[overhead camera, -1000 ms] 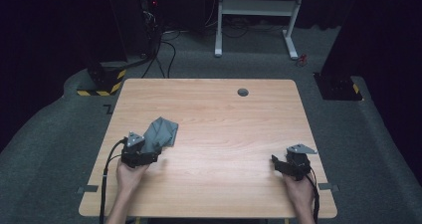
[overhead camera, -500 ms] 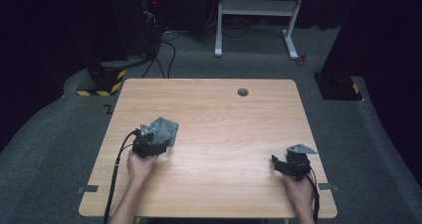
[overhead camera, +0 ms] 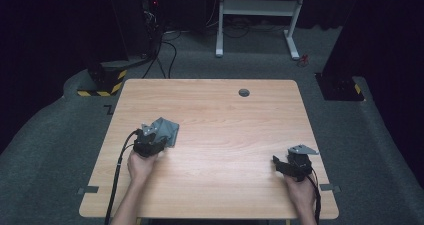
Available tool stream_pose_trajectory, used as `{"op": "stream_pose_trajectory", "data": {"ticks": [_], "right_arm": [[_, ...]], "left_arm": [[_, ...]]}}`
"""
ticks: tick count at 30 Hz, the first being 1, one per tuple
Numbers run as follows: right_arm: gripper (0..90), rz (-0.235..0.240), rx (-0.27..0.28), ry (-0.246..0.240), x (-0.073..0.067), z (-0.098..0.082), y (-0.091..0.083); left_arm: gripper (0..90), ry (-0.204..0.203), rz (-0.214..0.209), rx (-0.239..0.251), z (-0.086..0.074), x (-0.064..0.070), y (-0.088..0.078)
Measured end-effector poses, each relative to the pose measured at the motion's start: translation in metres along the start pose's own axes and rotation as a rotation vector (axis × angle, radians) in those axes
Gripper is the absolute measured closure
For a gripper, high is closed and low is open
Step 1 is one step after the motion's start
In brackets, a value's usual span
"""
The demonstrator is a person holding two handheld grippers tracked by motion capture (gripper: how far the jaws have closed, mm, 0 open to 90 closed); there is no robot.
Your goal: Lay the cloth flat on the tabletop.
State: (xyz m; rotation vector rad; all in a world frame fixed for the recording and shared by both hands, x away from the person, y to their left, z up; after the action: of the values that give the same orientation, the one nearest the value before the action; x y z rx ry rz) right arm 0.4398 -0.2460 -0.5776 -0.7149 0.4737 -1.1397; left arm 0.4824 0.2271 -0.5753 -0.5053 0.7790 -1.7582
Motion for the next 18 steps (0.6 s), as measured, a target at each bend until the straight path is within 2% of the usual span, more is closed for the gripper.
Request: {"op": "stream_pose_trajectory", "data": {"ticks": [6, 7, 9, 14, 16, 18], "right_arm": [[32.0, 0.001, 0.001, -0.003, 0.000, 0.000, 0.000], [32.0, 0.001, 0.001, -0.003, 0.000, 0.000, 0.000], [32.0, 0.001, 0.001, -0.003, 0.000, 0.000, 0.000], [32.0, 0.001, 0.001, -0.003, 0.000, 0.000, 0.000], [32.0, 0.001, 0.001, -0.003, 0.000, 0.000, 0.000], [32.0, 0.001, 0.001, -0.003, 0.000, 0.000, 0.000]], "left_arm": [[74.6, 0.020, -0.008, -0.021, 0.002, 0.001, 0.000], [78.8, 0.038, -0.007, -0.025, 0.003, 0.003, 0.000], [82.7, 0.036, -0.016, -0.023, 0.004, 0.004, 0.001], [85.3, 0.040, -0.057, -0.002, 0.006, 0.005, -0.001], [85.5, 0.033, -0.080, 0.029, 0.010, 0.010, -0.004], [85.6, 0.045, -0.102, 0.051, 0.015, 0.018, -0.008]]}}
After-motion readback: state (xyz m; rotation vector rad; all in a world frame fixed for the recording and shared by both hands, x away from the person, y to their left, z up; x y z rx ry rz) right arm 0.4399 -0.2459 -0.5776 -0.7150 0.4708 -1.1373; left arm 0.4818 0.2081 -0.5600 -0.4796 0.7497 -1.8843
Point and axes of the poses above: each handheld gripper's, and its own axes: y roughly forward along the jaws, z roughly out of its top, x roughly to its right, the point moved 8 cm from there along y, roughly forward along the jaws, and after that the axes turned 3 degrees about -x, right-handed, at the moved point
